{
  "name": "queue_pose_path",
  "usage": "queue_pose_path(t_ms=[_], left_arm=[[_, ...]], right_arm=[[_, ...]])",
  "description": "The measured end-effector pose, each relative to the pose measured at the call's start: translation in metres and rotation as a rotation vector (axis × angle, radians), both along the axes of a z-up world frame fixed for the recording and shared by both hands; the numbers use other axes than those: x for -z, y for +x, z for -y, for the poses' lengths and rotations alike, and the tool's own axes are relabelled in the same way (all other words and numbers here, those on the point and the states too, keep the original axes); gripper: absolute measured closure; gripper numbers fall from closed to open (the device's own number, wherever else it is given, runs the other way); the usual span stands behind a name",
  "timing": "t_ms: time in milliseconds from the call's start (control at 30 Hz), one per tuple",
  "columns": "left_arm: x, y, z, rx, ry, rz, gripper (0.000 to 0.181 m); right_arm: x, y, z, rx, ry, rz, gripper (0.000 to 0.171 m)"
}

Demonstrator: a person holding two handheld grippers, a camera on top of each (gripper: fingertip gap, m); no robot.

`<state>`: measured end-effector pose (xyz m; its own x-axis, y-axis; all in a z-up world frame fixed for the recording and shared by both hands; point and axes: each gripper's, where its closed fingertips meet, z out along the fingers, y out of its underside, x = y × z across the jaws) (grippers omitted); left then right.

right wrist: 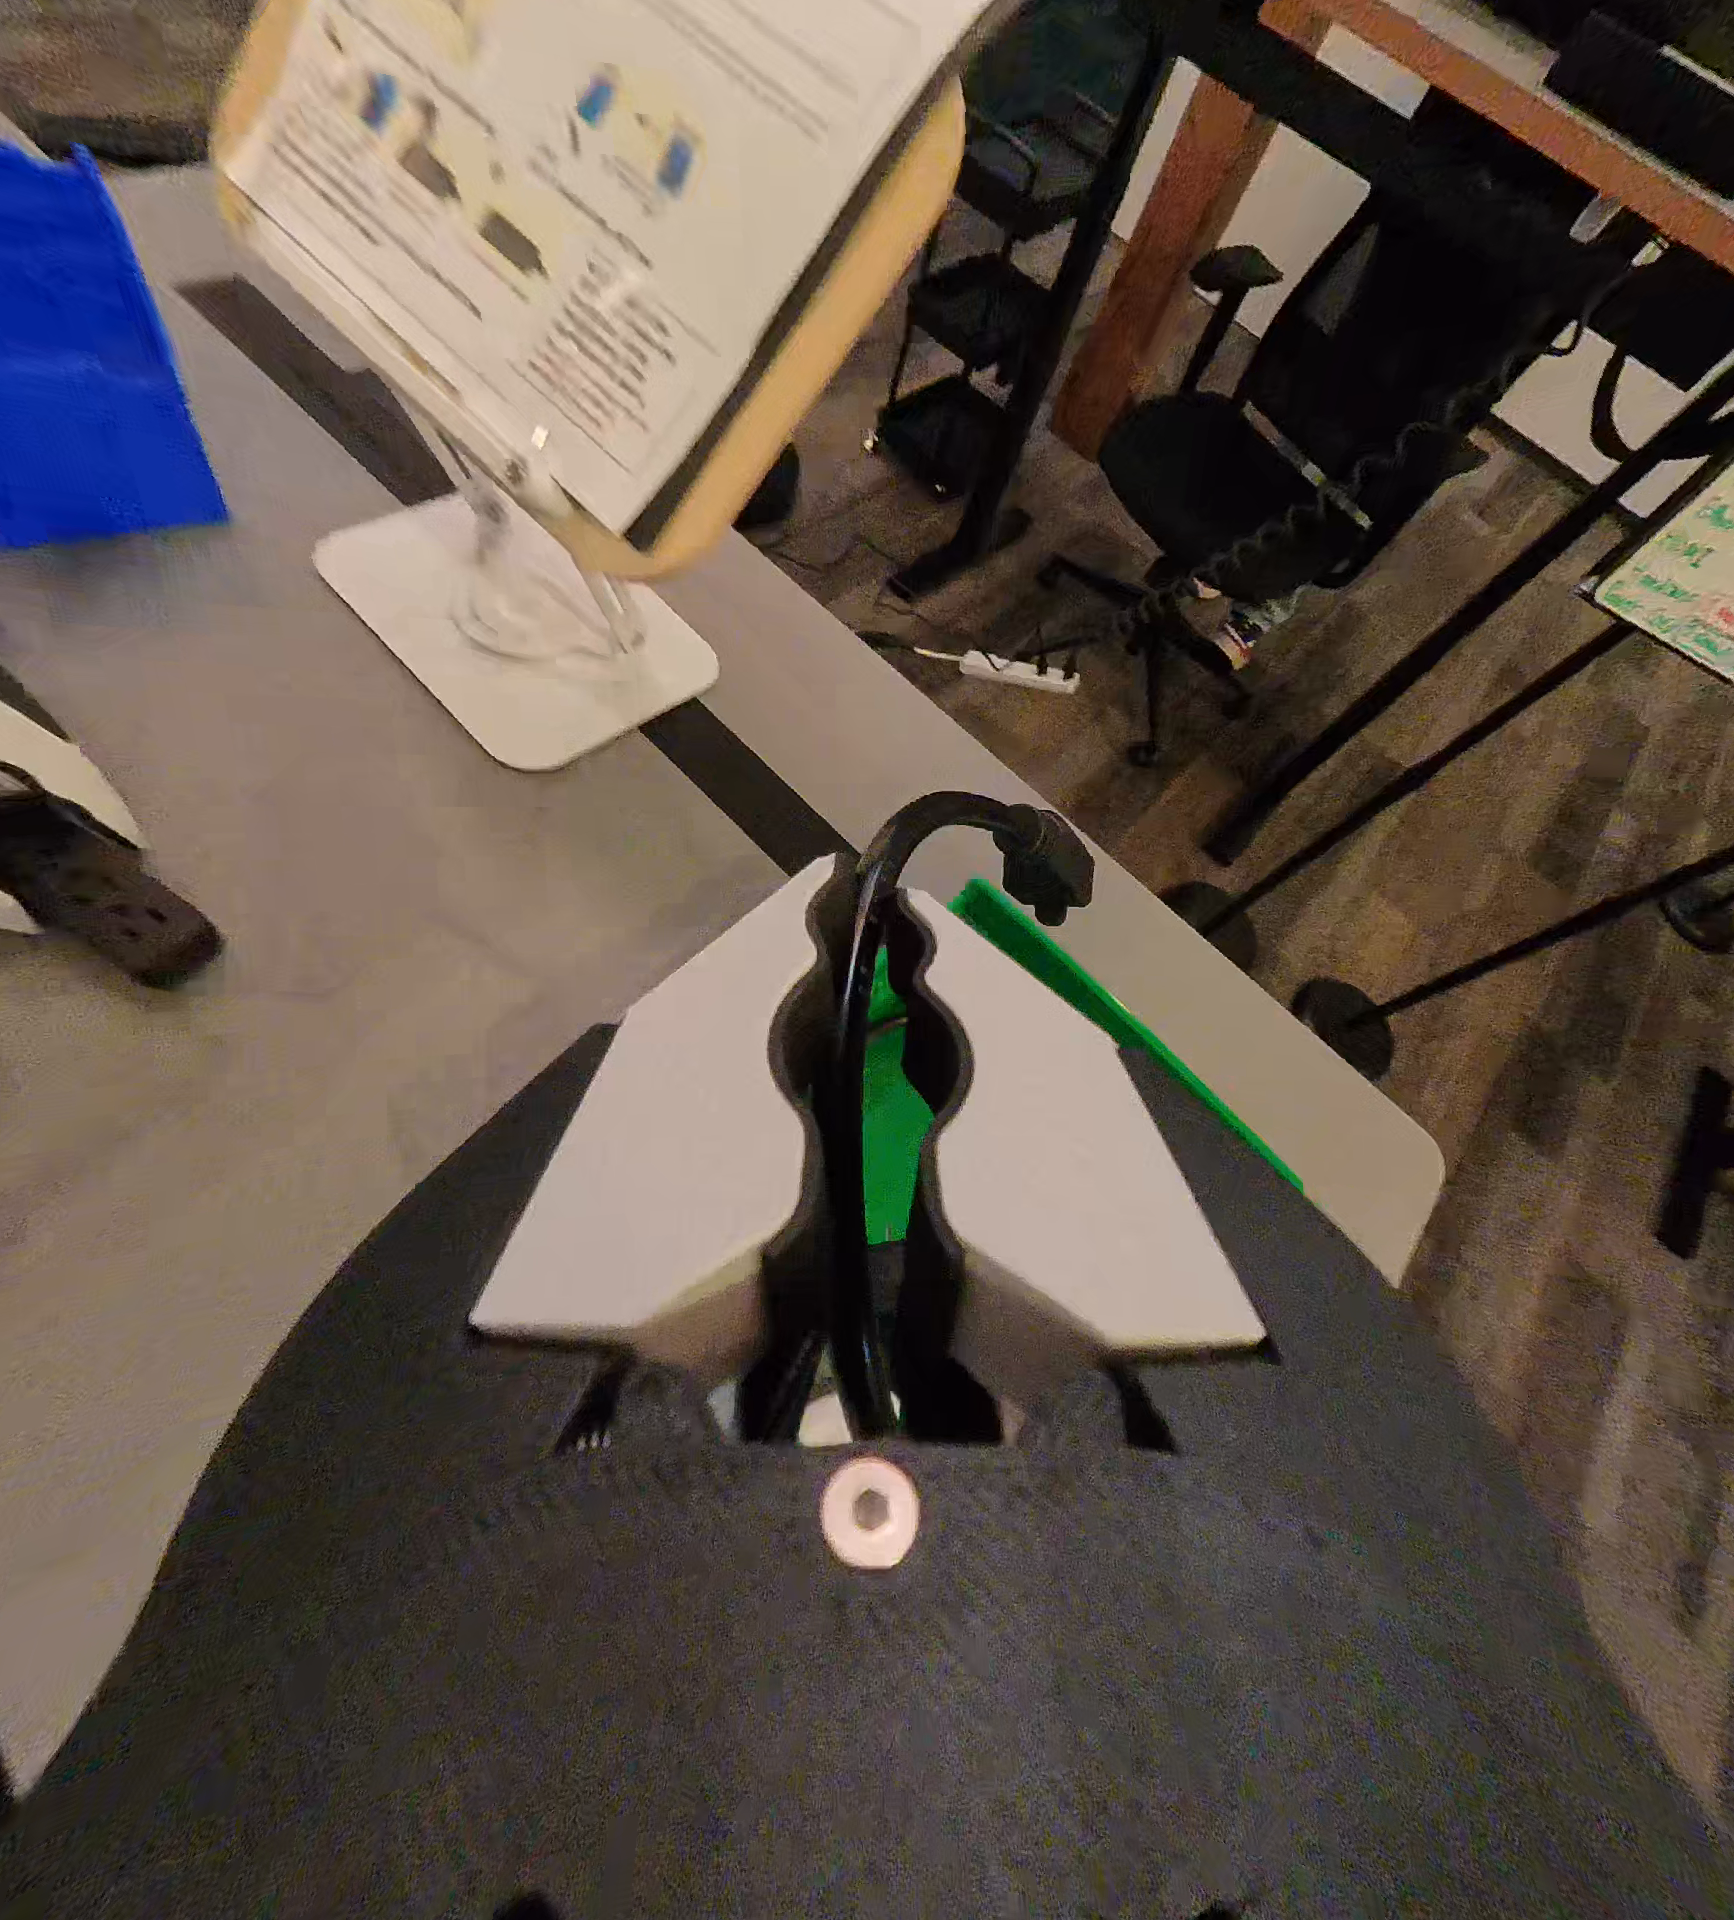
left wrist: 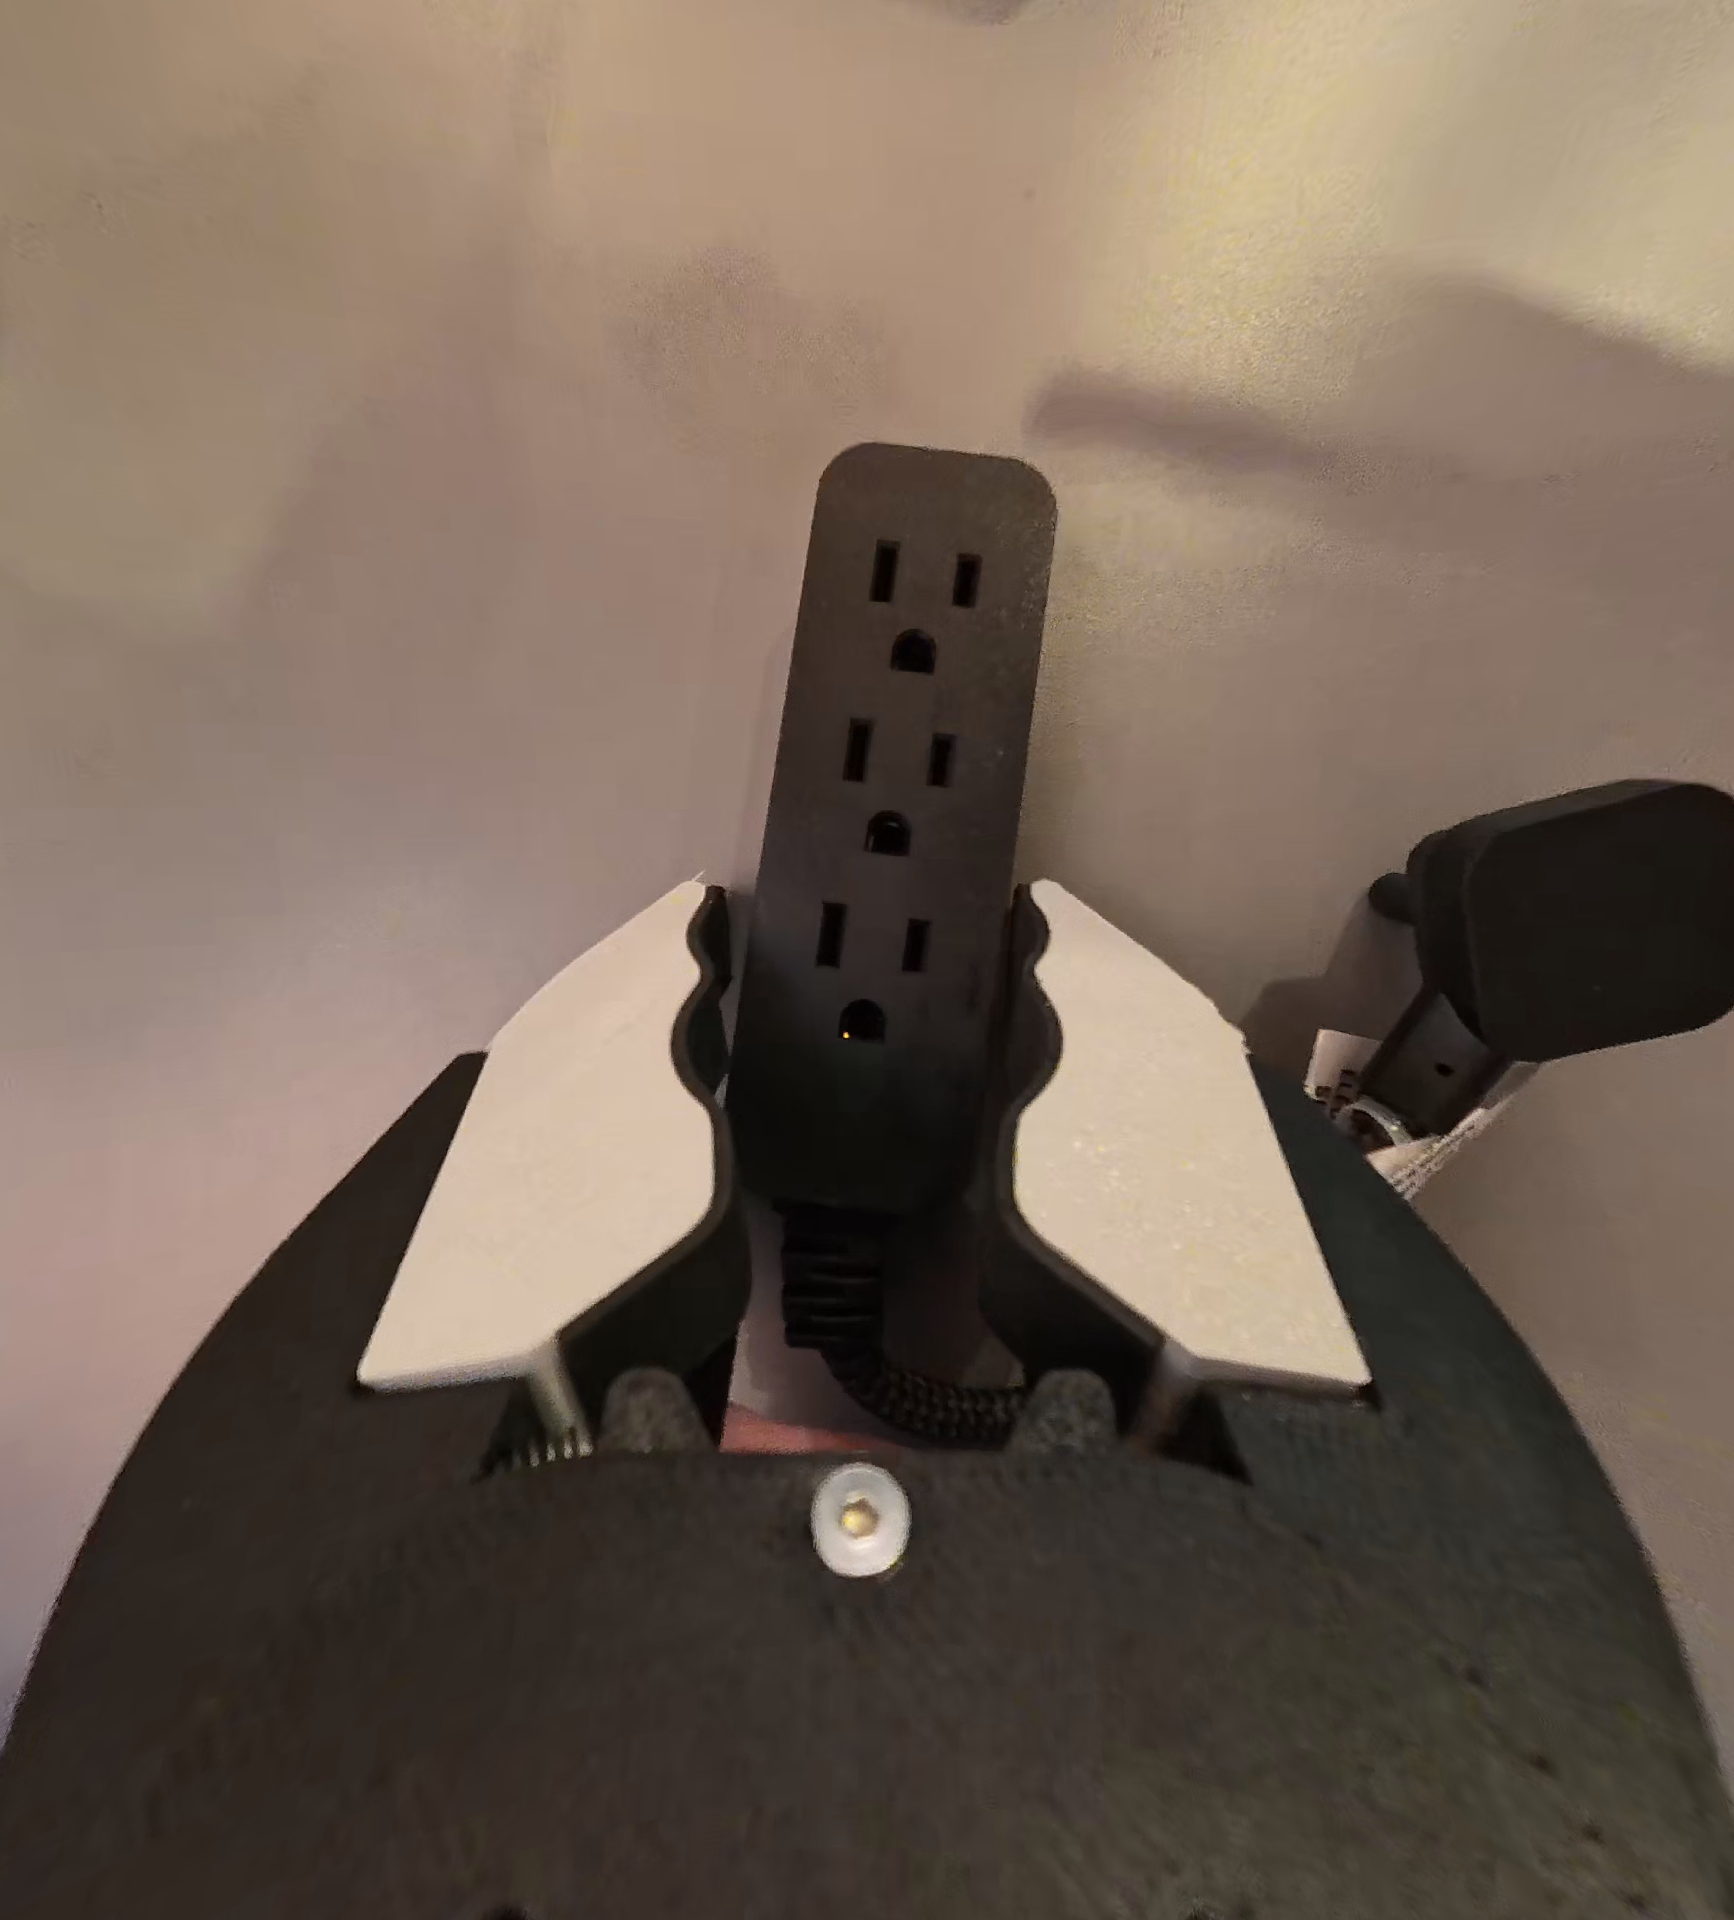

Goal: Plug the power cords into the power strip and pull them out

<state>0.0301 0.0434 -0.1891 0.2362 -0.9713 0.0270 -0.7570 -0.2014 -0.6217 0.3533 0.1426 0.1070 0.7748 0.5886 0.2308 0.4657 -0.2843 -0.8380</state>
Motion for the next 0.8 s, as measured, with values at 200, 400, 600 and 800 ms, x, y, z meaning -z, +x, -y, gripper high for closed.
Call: queue_pose_path(t_ms=[200, 400, 600, 800], left_arm=[[0.000, 0.000, -0.001, -0.032, 0.002, -0.001, 0.131], [0.000, 0.000, -0.002, -0.056, 0.004, -0.011, 0.129], [0.001, 0.001, -0.002, -0.079, 0.004, -0.023, 0.130], [0.001, -0.001, -0.002, -0.108, 0.007, -0.031, 0.125]], right_arm=[[0.151, 0.031, -0.004, 0.001, -0.111, 0.283, 0.168], [0.234, 0.011, 0.032, -0.046, -0.324, 0.263, 0.165], [0.260, 0.019, 0.051, -0.027, -0.534, 0.337, 0.137], [0.162, 0.010, 0.035, 0.054, -0.218, 0.438, 0.128]])
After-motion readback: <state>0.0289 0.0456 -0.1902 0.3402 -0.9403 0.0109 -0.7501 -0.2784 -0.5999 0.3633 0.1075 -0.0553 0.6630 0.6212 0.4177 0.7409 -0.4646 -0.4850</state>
